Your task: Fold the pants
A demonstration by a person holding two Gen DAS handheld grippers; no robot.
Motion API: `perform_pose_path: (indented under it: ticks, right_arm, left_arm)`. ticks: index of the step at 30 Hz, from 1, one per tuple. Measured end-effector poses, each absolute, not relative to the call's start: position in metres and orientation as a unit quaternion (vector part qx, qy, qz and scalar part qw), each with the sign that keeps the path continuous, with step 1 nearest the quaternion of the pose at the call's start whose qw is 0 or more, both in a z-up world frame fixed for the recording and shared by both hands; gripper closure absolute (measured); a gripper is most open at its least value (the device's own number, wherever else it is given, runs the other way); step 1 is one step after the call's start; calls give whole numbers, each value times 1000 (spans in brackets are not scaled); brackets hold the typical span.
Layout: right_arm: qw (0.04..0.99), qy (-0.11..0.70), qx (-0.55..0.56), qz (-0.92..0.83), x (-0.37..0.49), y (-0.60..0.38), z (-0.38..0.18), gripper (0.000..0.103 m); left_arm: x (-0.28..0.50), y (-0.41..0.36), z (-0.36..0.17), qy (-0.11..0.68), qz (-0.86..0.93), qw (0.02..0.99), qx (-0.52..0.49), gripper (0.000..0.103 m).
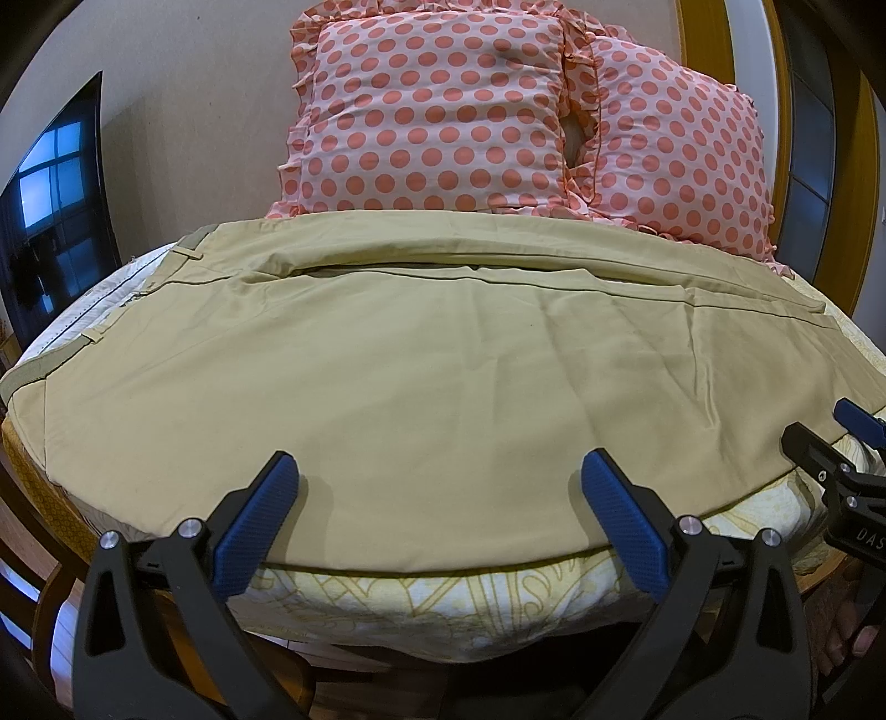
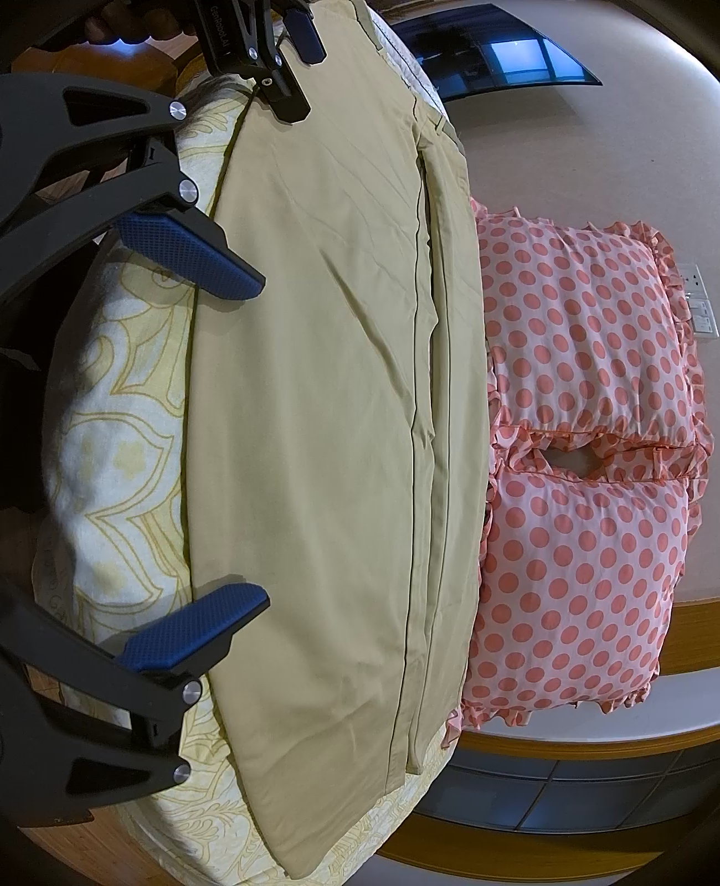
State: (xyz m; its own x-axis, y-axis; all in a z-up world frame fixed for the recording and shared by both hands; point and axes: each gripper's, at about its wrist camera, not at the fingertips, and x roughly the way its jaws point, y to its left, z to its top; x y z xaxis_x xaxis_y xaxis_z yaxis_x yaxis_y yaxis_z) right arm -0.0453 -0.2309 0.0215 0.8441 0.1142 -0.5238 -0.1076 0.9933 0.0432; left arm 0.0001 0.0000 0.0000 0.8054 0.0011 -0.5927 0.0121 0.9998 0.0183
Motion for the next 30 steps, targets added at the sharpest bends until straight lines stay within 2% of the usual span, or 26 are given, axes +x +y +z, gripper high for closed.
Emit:
perform_pose_path:
  ticks: [30]
  right_arm:
    - [962, 267, 6, 58, -46, -231, 20, 1]
  left_arm:
    - [0, 0, 0, 311, -3, 950, 11, 2]
